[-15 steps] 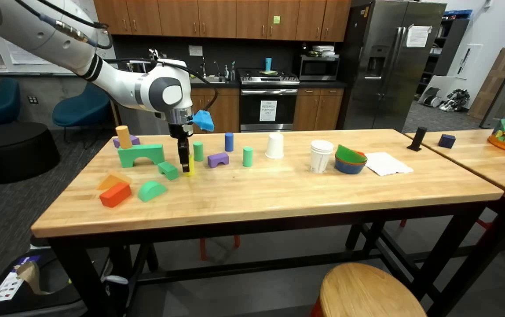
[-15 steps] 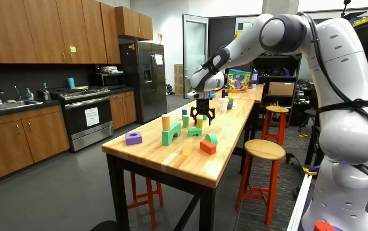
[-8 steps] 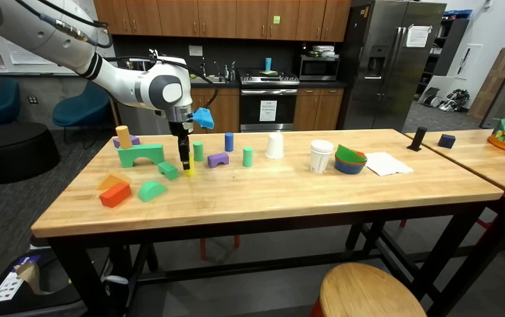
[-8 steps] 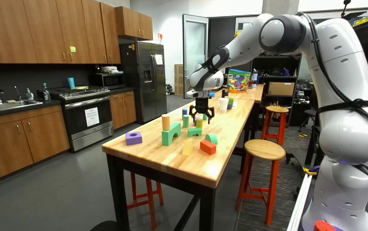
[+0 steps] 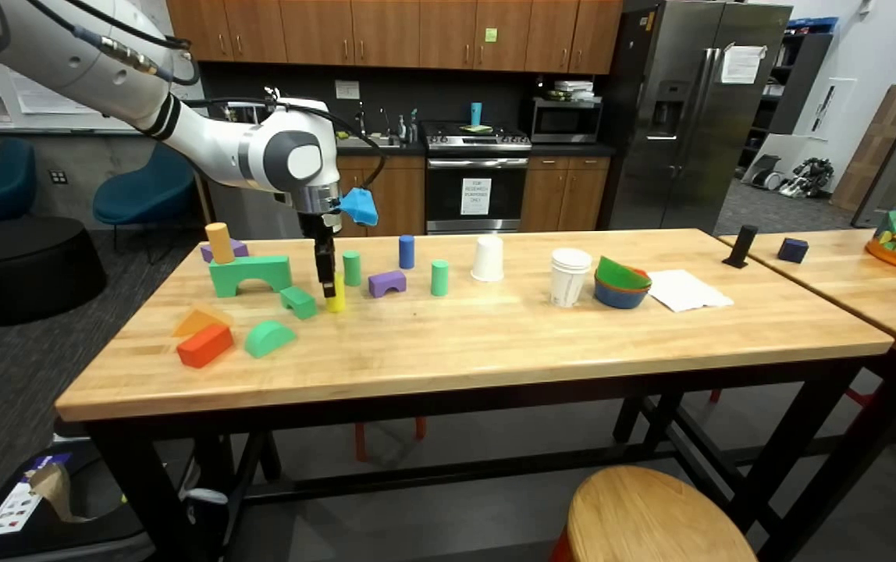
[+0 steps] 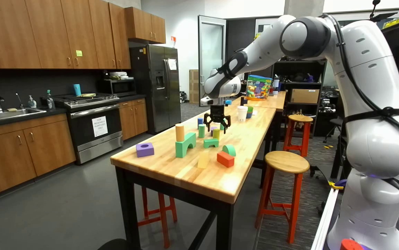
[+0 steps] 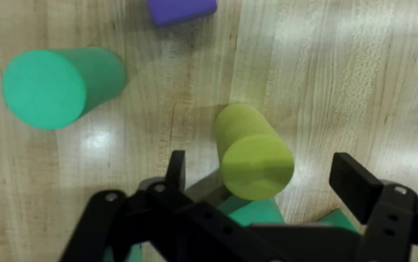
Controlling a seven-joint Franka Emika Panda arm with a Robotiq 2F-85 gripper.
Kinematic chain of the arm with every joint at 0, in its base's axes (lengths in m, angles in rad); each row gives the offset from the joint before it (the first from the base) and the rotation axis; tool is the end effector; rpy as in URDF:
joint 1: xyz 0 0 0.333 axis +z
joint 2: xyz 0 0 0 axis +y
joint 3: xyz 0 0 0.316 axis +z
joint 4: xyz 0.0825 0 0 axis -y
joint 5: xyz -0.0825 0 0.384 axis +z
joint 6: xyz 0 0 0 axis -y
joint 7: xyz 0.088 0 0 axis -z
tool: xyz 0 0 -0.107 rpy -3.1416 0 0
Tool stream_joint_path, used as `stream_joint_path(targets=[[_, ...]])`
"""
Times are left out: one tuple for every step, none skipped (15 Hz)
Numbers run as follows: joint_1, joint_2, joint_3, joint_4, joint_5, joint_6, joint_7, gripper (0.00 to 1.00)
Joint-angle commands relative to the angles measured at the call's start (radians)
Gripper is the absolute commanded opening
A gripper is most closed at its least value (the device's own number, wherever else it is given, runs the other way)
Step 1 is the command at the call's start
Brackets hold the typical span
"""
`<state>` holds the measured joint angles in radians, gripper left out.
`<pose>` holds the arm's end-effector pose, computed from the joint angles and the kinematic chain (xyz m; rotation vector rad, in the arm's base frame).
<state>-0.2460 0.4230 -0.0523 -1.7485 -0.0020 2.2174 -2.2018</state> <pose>0.6329 -0.1914 0.3358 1.7852 2.5224 -0.0111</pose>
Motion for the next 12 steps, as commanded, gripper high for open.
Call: stream_joint_path(targets=[[-0.005,0.017,0.003,0.029,0.011,-0.008,0.013,1.00],[-0.006,0.021,0.002,0.033,0.011,-0.009,0.017,1.00],[-0.009,0.026,0.004,0.039,0.015,-0.012,0.018,1.00],[-0.011,0.031,0.004,0.044,0.017,-0.014,0.021,1.00],[-0.013,0.034,0.004,0.049,0.018,-0.016,0.022,1.00],[-0.014,0.037,0.002,0.052,0.016,-0.014,0.027,1.00],[-0.016,0.038,0.003,0.054,0.017,-0.013,0.027,1.00],[-0.019,0.039,0.003,0.056,0.017,-0.013,0.028,1.00],[-0.021,0.040,0.003,0.059,0.017,-0.013,0.029,1.00],[-0.022,0.040,0.003,0.061,0.018,-0.013,0.029,0.97],[-0.024,0.040,0.004,0.062,0.018,-0.013,0.029,0.80],[-0.024,0.039,0.004,0.063,0.018,-0.014,0.030,0.73]])
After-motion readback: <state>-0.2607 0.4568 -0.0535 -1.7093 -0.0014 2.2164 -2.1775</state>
